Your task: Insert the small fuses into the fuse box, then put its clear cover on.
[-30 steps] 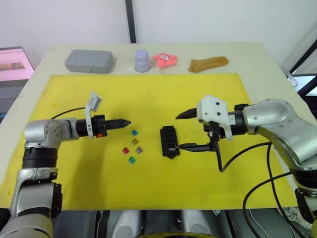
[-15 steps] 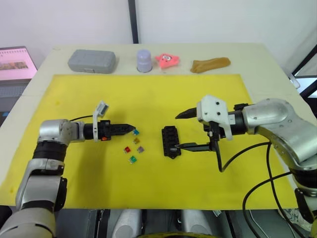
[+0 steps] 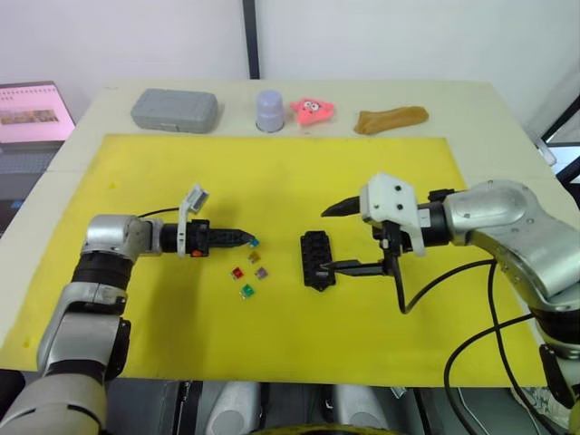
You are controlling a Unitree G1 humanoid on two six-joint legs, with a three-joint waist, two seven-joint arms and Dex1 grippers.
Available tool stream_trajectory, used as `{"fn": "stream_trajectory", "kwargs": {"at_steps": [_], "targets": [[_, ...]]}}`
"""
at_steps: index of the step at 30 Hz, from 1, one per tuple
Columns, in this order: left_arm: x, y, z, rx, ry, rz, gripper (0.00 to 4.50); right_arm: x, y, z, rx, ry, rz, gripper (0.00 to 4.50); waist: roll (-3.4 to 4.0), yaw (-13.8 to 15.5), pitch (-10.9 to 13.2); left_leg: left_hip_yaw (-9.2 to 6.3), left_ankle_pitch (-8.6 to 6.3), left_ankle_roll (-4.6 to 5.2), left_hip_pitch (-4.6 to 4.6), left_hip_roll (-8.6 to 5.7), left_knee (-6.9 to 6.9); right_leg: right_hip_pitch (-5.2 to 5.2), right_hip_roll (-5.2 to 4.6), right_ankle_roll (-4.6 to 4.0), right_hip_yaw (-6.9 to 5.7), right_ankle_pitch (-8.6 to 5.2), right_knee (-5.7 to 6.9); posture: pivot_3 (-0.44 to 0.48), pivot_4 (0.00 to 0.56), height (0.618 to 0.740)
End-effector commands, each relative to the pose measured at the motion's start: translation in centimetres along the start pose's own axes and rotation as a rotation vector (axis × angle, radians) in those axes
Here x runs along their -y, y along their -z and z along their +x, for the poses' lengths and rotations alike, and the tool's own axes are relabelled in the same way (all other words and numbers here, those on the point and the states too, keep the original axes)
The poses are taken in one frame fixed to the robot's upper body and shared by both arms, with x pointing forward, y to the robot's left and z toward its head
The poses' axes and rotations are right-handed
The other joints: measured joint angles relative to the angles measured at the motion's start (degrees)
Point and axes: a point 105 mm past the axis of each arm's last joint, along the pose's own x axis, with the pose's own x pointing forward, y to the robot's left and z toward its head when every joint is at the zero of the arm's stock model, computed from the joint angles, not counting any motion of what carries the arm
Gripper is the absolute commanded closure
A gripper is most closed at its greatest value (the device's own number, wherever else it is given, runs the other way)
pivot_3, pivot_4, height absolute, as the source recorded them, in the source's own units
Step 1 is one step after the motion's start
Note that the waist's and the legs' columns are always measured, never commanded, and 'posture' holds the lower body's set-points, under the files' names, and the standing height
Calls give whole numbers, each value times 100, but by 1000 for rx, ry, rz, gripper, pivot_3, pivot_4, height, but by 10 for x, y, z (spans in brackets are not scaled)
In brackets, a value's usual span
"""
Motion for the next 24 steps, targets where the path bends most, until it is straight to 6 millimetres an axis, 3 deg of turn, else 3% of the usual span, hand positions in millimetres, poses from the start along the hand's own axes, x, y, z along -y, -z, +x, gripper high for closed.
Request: {"fn": "stream_trajectory", "kwargs": {"at_steps": [1, 5, 6, 8, 11, 23, 24], "targets": [[-3, 12, 14, -54, 16, -36, 1011, 2, -9, -4, 9, 23, -51, 0, 0, 5, 0, 0, 0, 0, 0, 0, 0, 1, 0, 0, 0, 0, -1, 0, 150, 740], [-2, 13, 17, -57, 26, -37, 1011, 2, -9, -4, 7, 23, -53, 0, 0, 8, 0, -1, -1, 1, 0, -2, 0, 5, -1, 0, 0, 0, -6, 0, 150, 740], [-2, 13, 17, -58, 27, -37, 1241, 2, -9, -4, 6, 23, -53, 0, 0, 8, 0, -1, -1, 2, 0, -2, 0, 6, -1, 0, 0, 0, -7, 0, 150, 740], [-2, 13, 18, -57, 28, -39, 1849, 2, -9, -4, 5, 23, -54, 0, 0, 5, 0, -1, -1, 2, 0, -2, 0, 6, -1, 0, -1, 0, -8, 0, 150, 740], [-2, 15, 19, -62, 28, -39, 3339, 3, -8, -4, 3, 24, -55, 0, -1, -1, 0, -1, -3, 5, -2, -2, 0, 5, -1, 1, -1, 0, -12, 0, 150, 740], [-13, 17, 15, -52, -31, -44, 3339, 2, -9, -4, 4, 24, -57, 0, 0, -5, 0, 0, -4, 7, 0, -2, 0, 5, -1, 2, 0, 1, -12, 0, 150, 740], [-15, 17, 14, -49, -41, -45, 3610, 3, -9, -4, 5, 25, -58, 0, 0, -5, 0, 0, -4, 7, 0, -2, 0, 5, -1, 2, 0, 1, -12, 0, 150, 740]]}}
